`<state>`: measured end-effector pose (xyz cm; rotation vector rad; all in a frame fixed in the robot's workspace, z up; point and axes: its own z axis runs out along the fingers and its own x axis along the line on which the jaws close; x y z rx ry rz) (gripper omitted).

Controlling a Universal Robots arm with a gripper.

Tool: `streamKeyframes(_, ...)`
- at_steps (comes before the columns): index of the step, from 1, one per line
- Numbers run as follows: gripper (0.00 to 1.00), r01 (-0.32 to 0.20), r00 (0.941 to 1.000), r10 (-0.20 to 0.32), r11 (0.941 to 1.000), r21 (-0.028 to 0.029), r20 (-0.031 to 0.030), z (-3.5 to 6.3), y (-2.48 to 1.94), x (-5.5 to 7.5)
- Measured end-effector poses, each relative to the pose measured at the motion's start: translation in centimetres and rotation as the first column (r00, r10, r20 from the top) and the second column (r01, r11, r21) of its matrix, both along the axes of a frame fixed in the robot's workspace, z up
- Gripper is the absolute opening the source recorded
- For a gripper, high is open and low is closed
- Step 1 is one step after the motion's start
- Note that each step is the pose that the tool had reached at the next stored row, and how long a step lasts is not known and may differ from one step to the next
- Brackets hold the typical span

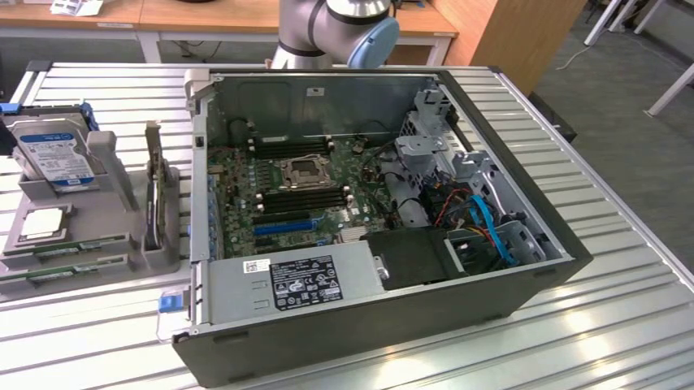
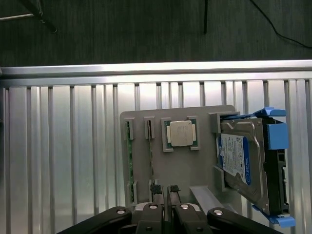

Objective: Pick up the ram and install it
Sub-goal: 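Pick up the ram and move it above insertion slot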

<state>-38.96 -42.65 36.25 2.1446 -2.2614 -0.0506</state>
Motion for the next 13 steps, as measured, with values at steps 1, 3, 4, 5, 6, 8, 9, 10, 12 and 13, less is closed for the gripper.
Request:
streamKeyframes(1, 0.24, 0.000, 1.0000, 0.000, 1.0000, 0.0000, 0.0000, 0.00, 0.00, 0.00)
streamKeyframes(3, 0.24, 0.000, 1.0000, 0.000, 1.0000, 0.0000, 0.0000, 0.00, 0.00, 0.00)
streamKeyframes(4, 0.24, 0.000, 1.0000, 0.000, 1.0000, 0.0000, 0.0000, 0.00, 0.00, 0.00)
streamKeyframes(5, 0.24, 0.000, 1.0000, 0.000, 1.0000, -0.0001, 0.0000, 0.00, 0.00, 0.00)
streamKeyframes(6, 0.24, 0.000, 1.0000, 0.000, 1.0000, 0.0000, 0.0000, 0.00, 0.00, 0.00)
streamKeyframes(8, 0.24, 0.000, 1.0000, 0.000, 1.0000, 0.0001, 0.0002, -0.05, 0.00, 0.00)
streamKeyframes(9, 0.24, 0.000, 1.0000, 0.000, 1.0000, 0.0003, 0.0004, -0.14, 0.00, 0.00)
streamKeyframes(10, 0.24, 0.000, 1.0000, 0.000, 1.0000, 0.0002, 0.0003, -0.25, 0.00, 0.00)
streamKeyframes(12, 0.24, 0.000, 1.0000, 0.000, 1.0000, 0.0001, 0.0001, -0.53, 0.00, 0.00)
streamKeyframes(13, 0.24, 0.000, 1.0000, 0.000, 1.0000, 0.0000, 0.0001, -0.67, 0.00, 0.00)
